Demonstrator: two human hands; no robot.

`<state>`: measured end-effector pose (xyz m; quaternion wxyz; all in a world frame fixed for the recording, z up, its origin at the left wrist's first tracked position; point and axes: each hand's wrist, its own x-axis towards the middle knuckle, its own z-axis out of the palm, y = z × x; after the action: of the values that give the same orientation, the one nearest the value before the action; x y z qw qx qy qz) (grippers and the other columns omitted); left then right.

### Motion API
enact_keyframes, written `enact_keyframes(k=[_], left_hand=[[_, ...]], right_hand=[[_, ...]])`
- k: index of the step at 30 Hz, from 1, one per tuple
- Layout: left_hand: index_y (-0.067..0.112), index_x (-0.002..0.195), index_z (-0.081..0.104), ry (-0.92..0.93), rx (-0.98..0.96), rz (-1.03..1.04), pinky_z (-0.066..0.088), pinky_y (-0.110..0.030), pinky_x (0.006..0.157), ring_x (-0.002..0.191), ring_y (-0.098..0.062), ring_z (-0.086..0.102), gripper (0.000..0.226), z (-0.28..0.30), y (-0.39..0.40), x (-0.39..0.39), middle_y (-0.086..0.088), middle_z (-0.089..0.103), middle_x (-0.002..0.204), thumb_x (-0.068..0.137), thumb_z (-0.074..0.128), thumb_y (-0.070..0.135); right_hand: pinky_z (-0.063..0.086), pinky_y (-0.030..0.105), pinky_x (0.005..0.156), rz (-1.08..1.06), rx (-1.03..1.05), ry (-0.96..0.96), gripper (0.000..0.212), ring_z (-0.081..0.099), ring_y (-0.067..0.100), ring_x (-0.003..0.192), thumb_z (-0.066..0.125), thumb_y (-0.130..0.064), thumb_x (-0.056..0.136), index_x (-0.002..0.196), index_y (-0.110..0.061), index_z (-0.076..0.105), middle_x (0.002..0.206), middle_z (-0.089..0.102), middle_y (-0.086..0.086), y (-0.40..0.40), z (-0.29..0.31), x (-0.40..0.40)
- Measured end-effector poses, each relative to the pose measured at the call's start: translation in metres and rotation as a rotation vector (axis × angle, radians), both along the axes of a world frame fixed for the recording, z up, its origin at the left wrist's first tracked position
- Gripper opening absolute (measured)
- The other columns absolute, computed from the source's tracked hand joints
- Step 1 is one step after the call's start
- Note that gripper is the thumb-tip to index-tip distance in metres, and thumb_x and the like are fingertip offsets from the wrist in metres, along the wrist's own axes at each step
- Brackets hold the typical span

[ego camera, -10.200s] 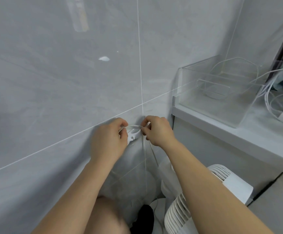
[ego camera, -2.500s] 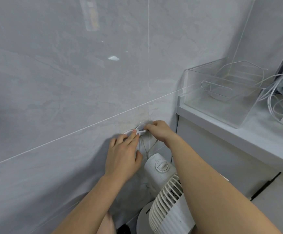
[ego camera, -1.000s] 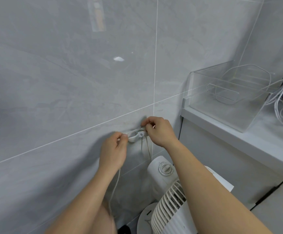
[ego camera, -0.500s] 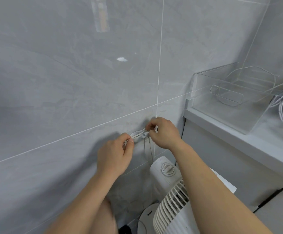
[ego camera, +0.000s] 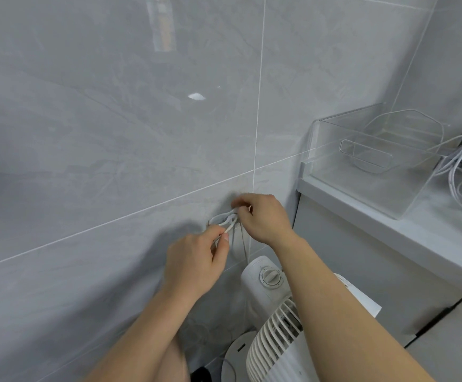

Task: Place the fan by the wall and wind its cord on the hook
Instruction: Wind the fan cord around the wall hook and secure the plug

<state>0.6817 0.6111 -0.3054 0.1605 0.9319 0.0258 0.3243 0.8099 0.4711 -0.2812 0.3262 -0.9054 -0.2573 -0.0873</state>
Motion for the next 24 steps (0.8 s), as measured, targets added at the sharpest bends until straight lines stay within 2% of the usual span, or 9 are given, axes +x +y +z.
enact_keyframes(k=[2,3,6,9,12,16,20,24], left_hand=[[0.028,0.09,0.068,-0.01,0.018,-0.005,0.033,-0.027,0.044,0.049,-0.021,0.057,0.022,0.001,-0.001,0.001,0.005,0.054,0.048,0.096,0.05,0.04],[0.028,0.091,0.068,-0.008,0.02,0.001,0.032,-0.026,0.044,0.049,-0.022,0.058,0.022,0.001,0.0,0.001,0.005,0.054,0.049,0.096,0.05,0.04],[0.029,0.092,0.068,-0.02,0.01,0.032,0.035,-0.028,0.045,0.051,-0.025,0.061,0.02,0.002,0.008,0.001,0.006,0.051,0.048,0.095,0.051,0.039],[0.03,0.093,0.066,0.0,0.017,0.068,0.037,-0.03,0.047,0.056,-0.028,0.064,0.025,0.002,0.017,0.002,0.005,0.056,0.051,0.095,0.046,0.043],[0.03,0.093,0.064,0.032,0.088,0.118,0.042,-0.032,0.048,0.062,-0.03,0.067,0.028,0.001,0.024,0.003,0.001,0.065,0.059,0.096,0.042,0.048],[0.03,0.094,0.068,0.047,0.198,0.111,0.043,-0.033,0.046,0.059,-0.032,0.067,0.026,0.001,0.025,0.0,-0.002,0.067,0.061,0.096,0.047,0.045],[0.03,0.087,0.07,0.038,0.255,0.034,0.041,-0.031,0.042,0.056,-0.029,0.066,0.02,0.004,0.015,-0.004,0.001,0.068,0.062,0.092,0.054,0.041],[0.031,0.09,0.073,0.023,0.237,0.057,0.042,-0.031,0.044,0.057,-0.028,0.067,0.021,0.007,0.018,-0.001,0.002,0.07,0.064,0.093,0.055,0.04]], right_hand=[[0.056,0.038,0.078,-0.032,0.039,-0.01,0.026,0.067,0.023,0.089,0.052,-0.029,0.095,0.104,-0.028,0.076,0.091,0.078,-0.006,-0.003,0.004,0.006],[0.056,0.039,0.077,-0.016,-0.011,-0.034,0.024,0.066,0.025,0.087,0.053,-0.031,0.096,0.1,-0.028,0.077,0.088,0.077,-0.004,-0.004,0.008,0.011],[0.051,0.036,0.071,0.068,-0.311,-0.125,0.02,0.064,0.03,0.088,0.059,-0.03,0.096,0.097,-0.027,0.079,0.089,0.074,0.006,-0.001,0.023,0.019],[0.042,0.032,0.069,0.127,-0.469,-0.184,0.016,0.064,0.03,0.091,0.064,-0.032,0.094,0.099,-0.029,0.079,0.095,0.073,0.006,0.005,0.036,0.024],[0.047,0.034,0.069,0.162,-0.518,-0.193,0.013,0.064,0.029,0.089,0.067,-0.031,0.091,0.095,-0.03,0.08,0.092,0.074,0.004,0.006,0.042,0.027],[0.051,0.034,0.069,0.192,-0.573,-0.195,0.014,0.064,0.029,0.086,0.069,-0.034,0.09,0.09,-0.028,0.081,0.086,0.072,0.002,0.009,0.049,0.029],[0.041,0.03,0.064,0.24,-0.657,-0.208,0.014,0.061,0.026,0.082,0.07,-0.032,0.092,0.086,-0.023,0.079,0.072,0.055,-0.004,0.012,0.057,0.03],[0.043,0.031,0.064,0.278,-0.75,-0.295,0.014,0.061,0.028,0.083,0.065,-0.022,0.092,0.089,-0.018,0.078,0.082,0.065,0.002,0.017,0.057,0.029]])
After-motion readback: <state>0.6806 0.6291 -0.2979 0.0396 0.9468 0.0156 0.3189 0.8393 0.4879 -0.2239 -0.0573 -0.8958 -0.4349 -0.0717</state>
